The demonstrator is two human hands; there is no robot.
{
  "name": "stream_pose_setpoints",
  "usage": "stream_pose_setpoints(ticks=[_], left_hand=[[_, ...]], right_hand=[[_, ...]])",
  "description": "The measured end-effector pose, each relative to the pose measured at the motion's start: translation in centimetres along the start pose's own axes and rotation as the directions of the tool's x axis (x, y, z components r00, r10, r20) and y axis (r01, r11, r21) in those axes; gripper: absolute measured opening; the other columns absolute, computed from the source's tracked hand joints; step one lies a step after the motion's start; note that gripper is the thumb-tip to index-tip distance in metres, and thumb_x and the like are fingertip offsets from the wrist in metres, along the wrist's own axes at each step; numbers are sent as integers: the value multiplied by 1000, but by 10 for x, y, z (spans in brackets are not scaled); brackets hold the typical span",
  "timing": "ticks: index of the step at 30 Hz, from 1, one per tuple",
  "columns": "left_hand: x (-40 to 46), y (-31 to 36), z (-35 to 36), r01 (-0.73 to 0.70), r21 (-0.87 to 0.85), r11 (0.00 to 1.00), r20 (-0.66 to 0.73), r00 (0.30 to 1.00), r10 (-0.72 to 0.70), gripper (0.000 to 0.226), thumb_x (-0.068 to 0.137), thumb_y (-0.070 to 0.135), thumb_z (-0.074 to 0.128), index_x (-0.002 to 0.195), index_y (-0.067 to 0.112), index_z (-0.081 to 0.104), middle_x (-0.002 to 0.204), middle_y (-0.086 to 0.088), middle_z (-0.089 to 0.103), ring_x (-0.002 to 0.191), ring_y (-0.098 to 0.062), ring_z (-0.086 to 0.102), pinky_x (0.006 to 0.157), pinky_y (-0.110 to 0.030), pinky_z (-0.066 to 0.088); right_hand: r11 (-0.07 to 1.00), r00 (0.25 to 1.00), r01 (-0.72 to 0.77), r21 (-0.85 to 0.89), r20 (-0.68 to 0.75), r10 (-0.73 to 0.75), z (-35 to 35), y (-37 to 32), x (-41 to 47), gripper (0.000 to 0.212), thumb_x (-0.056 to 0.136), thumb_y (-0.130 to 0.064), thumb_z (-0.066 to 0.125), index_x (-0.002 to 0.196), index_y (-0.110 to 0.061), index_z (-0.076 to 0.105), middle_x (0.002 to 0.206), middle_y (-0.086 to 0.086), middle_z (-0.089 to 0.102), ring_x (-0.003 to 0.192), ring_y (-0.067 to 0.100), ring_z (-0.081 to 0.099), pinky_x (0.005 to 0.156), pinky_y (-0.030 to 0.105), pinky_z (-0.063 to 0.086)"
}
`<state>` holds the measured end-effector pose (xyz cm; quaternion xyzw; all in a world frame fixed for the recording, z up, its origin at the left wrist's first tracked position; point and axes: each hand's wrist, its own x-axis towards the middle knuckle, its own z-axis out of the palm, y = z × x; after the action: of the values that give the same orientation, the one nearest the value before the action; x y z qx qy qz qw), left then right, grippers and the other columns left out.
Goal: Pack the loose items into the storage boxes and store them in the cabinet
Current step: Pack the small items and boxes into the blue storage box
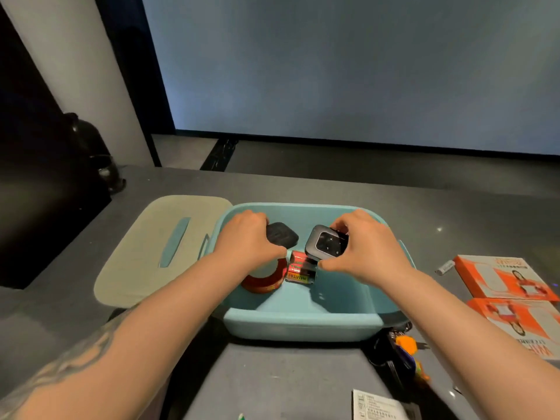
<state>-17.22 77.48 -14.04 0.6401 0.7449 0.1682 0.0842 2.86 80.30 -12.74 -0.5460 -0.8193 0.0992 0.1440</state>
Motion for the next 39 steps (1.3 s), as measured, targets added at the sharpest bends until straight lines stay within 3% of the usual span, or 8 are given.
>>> stream_pose_setpoints(ticks=[5,10,16,26,29,33,35,39], left_hand=[[18,-10,16,-37,110,993,247,969,9,45,62,37,77,98,17,59,96,-4,53,88,-24,53,62,-31,40],[23,-14,28,-61,165,984,334,943,2,52,67,33,76,110,16,52,105,-5,48,94,-26,52,74,-37,47],[23,-12,38,-82,259,962,360,933,-18,62,72,51,72,111,14,42,102,-5,43,84,-24,44,68,-35,40],[18,-7,31,-77,151,985,244,969,39,57,76,54,66,119,20,49,111,-2,47,102,-24,50,71,-36,41],[4,7,9,-124,-7,992,38,992,124,41,82,42,63,117,23,55,119,0,53,109,-21,53,84,-38,46],[-47,40,-15,-319,-212,924,-257,930,262,24,81,31,63,105,28,61,104,10,58,92,-7,55,80,-30,45],[-81,55,-16,-388,-276,879,-310,902,301,21,80,25,65,101,26,62,99,13,59,87,-3,54,79,-25,44],[-144,68,9,-453,-382,806,-267,889,372,24,77,20,66,100,22,64,95,11,61,85,-2,55,80,-20,43]], right_hand=[[996,992,-5,-94,127,17,17,6,18,51,52,-51,76,91,-24,55,91,-4,51,79,22,56,71,36,50],[970,965,-91,-227,219,142,23,17,25,51,53,-53,74,86,-20,51,82,-2,52,73,20,56,57,31,46],[933,907,-186,-307,312,283,36,23,29,44,65,-51,72,66,-15,47,63,-1,51,54,14,48,42,25,31],[899,805,-158,-408,474,357,47,16,35,51,79,-59,63,67,-14,43,74,2,52,75,24,54,60,29,42],[932,879,-182,-314,372,298,19,9,24,55,80,-65,56,89,-11,55,96,5,61,86,27,57,65,31,41],[991,994,-110,-74,-18,109,-30,14,-37,50,80,-55,61,118,-23,54,110,-5,62,97,19,59,76,34,47],[998,986,-65,9,-155,65,-43,21,-81,40,79,-47,63,114,-29,54,102,-12,61,90,12,60,74,33,49],[978,970,-83,189,-208,123,-33,37,-160,31,79,-33,68,107,-33,57,96,-17,60,87,4,59,71,30,51]])
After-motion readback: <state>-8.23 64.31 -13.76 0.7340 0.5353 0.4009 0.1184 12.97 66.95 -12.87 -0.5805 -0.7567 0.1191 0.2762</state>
